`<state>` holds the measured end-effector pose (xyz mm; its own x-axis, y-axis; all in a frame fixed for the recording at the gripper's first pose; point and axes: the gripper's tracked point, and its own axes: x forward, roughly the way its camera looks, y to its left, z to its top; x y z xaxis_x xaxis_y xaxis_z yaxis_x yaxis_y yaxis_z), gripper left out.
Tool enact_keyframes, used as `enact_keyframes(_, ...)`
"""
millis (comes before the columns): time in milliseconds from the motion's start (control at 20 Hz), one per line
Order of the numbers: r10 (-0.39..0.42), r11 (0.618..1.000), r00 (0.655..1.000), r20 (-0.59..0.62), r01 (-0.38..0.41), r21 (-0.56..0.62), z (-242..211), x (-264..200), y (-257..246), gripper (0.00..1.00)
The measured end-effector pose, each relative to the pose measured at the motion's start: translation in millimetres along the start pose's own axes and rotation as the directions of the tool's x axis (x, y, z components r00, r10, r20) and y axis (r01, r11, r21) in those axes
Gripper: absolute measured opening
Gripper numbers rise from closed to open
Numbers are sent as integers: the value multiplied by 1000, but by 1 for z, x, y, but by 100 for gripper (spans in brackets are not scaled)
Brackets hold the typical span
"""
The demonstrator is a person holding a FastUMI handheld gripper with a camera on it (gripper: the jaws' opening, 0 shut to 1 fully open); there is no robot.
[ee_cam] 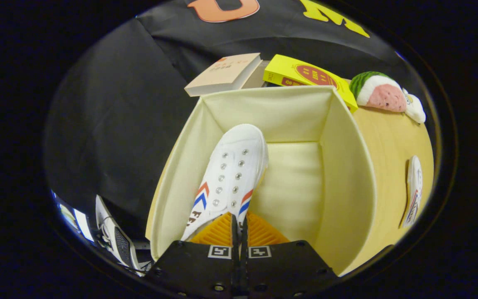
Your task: Open the storage box then place both shoes into the box .Put the left shoe in first, then the right shoe, with the right side of both shoes facing outward in a uniform manner.
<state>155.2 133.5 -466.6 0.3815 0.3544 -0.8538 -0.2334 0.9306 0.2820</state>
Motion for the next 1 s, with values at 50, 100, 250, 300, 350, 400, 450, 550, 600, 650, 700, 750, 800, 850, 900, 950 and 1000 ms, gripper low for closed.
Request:
enact_keyframes(50,-10,1000,1000,-16,10,-2,0,5,0,0)
enact_keyframes(100,-25,1000,999,-34,25,0,-1,10,-3,0)
enact_keyframes(250,-57,998,994,-96,58,12,-9,24,-5,0)
enact_keyframes(300,-49,998,992,-114,51,21,-10,29,-3,0)
enact_keyframes(350,-38,999,992,-123,43,34,-11,31,-1,0)
enact_keyframes(400,-59,997,989,-134,64,33,-11,32,-5,1)
enact_keyframes(450,-65,997,988,-139,69,28,-10,32,-5,1)
enact_keyframes(550,-53,999,986,-157,54,3,-11,31,-1,1)
enact_keyframes(600,-57,998,982,-179,56,-10,-13,28,-3,6)
enact_keyframes(650,-50,999,977,-206,50,-6,-17,22,-3,15)
enact_keyframes(700,-15,999,979,-202,23,37,-15,16,-1,19)
enact_keyframes(750,17,998,978,-208,-4,64,-14,7,3,37)
enact_keyframes(800,41,997,977,-209,-26,73,-11,-5,3,44)
enact_keyframes(850,68,995,975,-210,-52,81,-8,-19,4,52)
enact_keyframes(900,112,991,972,-209,-95,90,-6,-35,8,60)
enact_keyframes(950,172,983,963,-209,-155,97,-4,-53,12,63)
enact_keyframes(1000,215,975,954,-208,-198,98,-2,-74,14,66)
